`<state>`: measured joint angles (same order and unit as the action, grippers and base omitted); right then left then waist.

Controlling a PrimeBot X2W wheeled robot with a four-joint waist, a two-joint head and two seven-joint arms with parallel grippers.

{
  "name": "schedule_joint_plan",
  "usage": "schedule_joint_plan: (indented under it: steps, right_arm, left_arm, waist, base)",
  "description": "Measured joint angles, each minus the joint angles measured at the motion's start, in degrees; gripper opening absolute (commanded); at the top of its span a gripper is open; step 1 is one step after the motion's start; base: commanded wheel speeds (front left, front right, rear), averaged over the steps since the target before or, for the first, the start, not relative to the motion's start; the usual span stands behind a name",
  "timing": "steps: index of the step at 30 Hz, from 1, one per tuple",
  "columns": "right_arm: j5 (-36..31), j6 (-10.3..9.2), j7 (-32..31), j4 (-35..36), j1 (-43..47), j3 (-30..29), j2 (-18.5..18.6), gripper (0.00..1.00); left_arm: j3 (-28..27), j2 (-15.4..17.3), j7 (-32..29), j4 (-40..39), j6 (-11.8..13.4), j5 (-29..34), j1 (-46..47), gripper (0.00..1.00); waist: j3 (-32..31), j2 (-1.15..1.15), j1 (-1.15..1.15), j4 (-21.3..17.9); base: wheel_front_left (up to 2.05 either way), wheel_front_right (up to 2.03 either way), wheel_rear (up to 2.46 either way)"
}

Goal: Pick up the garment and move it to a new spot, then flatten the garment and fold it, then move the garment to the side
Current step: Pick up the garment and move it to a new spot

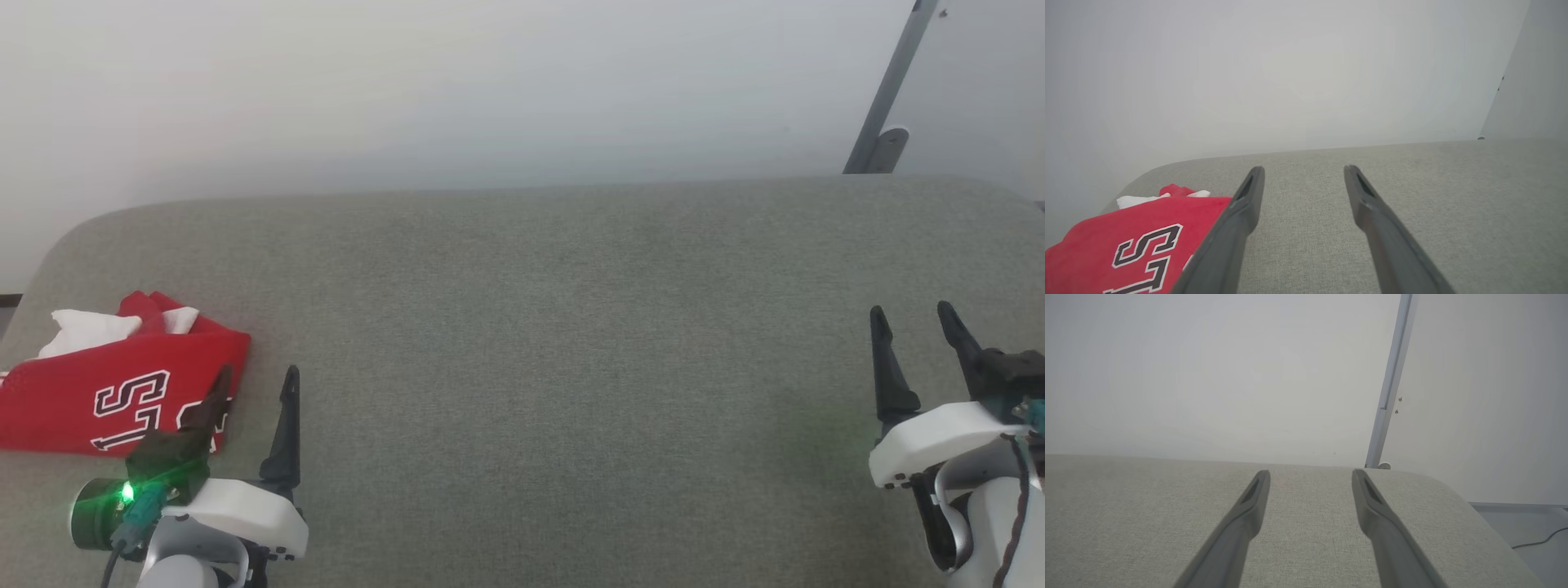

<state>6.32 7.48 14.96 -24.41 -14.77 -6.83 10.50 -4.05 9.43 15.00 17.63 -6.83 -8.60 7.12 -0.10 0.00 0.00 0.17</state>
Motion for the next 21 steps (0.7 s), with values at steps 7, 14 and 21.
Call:
schedule_joint_plan:
  steps: [7,14,21]
  right_arm:
    - [2.22,0.0,0.01,0.01,0.09,1.05,0.42,1.0]
    - [5.47,0.0,0.01,-0.2,0.19,5.05,0.05,1.0]
    - [7.33,0.0,0.01,-0.81,-1.4,8.4,-0.23,1.0]
  left_arm:
    - [-0.15,-0.69,0.0,1.16,-0.25,-0.07,0.99,1.0]
    - [-1.62,-1.31,0.0,2.47,-0.38,-0.49,1.79,1.0]
    - [-2.83,-2.63,0.03,2.82,-0.48,-0.21,2.19,1.0]
  waist:
    - [0.11,0.0,0.0,2.56]
    - [0.39,0.0,0.0,8.12]
    - [1.12,0.0,0.0,15.49]
  base:
    - [0.0,0.0,0.0]
    - [0.0,0.0,0.0]
    - [0.0,0.0,0.0]
